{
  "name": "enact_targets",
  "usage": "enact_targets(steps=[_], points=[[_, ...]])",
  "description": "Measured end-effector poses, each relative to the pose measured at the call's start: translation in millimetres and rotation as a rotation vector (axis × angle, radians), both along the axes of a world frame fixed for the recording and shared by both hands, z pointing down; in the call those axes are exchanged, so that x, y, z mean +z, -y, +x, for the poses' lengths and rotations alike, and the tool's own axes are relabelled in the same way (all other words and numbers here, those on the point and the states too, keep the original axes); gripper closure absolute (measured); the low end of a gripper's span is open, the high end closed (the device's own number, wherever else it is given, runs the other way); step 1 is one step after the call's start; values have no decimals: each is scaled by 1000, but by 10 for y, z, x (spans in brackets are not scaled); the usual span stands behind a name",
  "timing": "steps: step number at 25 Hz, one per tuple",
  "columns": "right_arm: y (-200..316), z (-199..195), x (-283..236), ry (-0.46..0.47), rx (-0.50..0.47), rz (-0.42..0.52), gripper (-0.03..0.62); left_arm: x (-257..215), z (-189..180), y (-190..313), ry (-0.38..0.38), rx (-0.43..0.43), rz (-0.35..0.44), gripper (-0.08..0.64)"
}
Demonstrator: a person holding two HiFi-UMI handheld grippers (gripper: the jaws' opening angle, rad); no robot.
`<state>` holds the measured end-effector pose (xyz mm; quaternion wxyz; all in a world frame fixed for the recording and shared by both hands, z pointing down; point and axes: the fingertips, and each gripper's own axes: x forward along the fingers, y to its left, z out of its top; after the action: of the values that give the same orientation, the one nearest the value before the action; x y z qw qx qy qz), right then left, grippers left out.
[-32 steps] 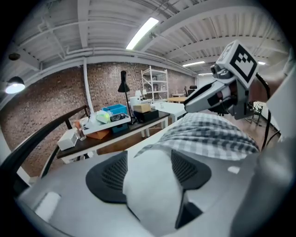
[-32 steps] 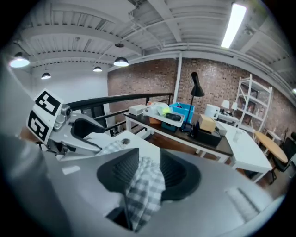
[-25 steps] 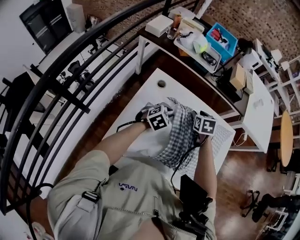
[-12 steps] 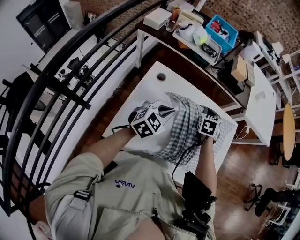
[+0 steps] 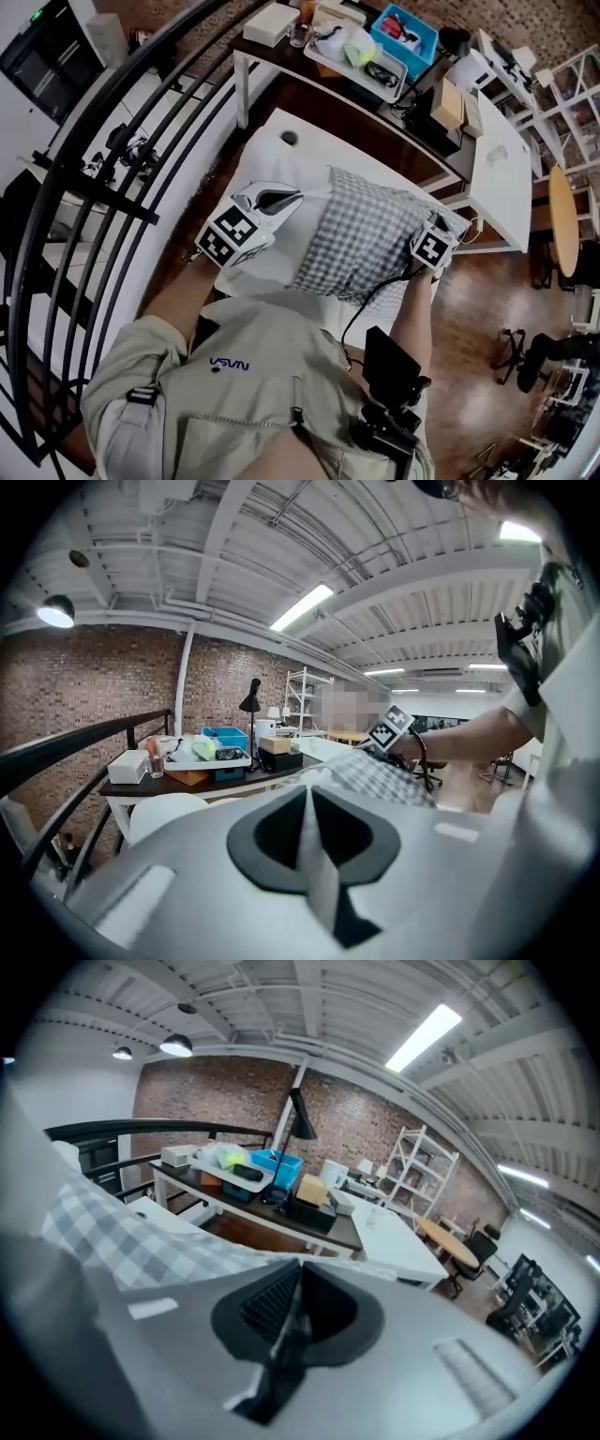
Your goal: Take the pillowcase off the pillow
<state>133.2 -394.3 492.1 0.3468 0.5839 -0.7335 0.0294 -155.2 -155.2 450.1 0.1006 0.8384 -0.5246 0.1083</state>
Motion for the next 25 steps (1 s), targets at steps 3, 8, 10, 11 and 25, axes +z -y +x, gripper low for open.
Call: enact_targets(steps=[3,8,10,11,25], points=[[-39,77,260,-4,33,-64,583,289,-32,160,-8,-28,-58,543],[-84,-97,441,7,-75,-71,576,714,30,504,111,-27,-115,519],[-144,-165,362,38,-98,-47,558,690,67,570,144,-12,-101,480],[-206,-199,320,65,-104,-42,551,665,76,569,157,-7,-91,471],[-2466,-364,328,312,-207,-168,506,1044,541,-1039,239,167,-206,308]])
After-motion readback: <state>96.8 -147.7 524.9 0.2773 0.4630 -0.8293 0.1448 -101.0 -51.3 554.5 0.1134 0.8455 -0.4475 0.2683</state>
